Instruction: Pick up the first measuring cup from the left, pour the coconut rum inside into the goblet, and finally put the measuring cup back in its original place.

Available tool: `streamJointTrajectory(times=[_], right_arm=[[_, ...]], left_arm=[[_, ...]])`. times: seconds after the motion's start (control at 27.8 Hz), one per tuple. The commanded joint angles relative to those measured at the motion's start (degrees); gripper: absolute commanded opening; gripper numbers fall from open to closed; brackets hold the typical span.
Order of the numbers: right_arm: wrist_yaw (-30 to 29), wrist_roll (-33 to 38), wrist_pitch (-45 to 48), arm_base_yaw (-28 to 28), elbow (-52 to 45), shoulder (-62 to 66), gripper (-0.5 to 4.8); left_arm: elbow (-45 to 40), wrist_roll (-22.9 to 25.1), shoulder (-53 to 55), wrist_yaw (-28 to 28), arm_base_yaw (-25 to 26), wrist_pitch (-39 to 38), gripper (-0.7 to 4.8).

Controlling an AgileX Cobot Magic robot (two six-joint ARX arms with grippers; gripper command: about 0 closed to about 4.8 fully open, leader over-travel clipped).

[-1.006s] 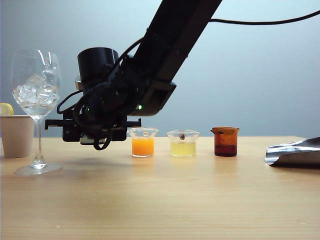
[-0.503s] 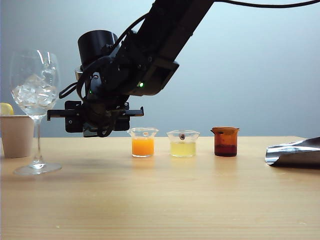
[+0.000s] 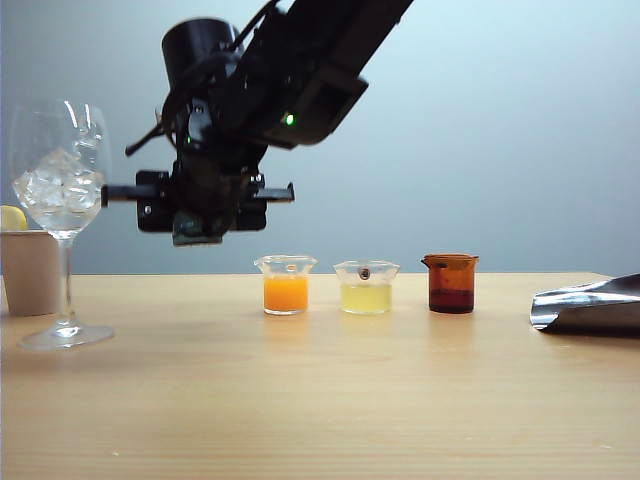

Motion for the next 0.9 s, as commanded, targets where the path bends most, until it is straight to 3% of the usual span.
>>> streamJointTrajectory(times=[0.04, 0.57, 0.9], right_arm=[[-0.07, -0.04, 1.01, -0.24, 0.31, -1.38, 0.07], [-1.92, -3.41, -4.44, -3.43, 0.31, -5.70, 0.07], [-11.04, -4.28, -9.05, -5.27, 0.31, -12.70, 0.02]], left_arm=[[0.20, 0.44, -0.15, 0.22, -0.02, 0.55, -0.05], [0.20, 0.44, -0.15, 0.22, -0.02, 0.68, -0.05], [0.20, 0.42, -0.15, 0.22, -0.02, 1.25, -0.05]])
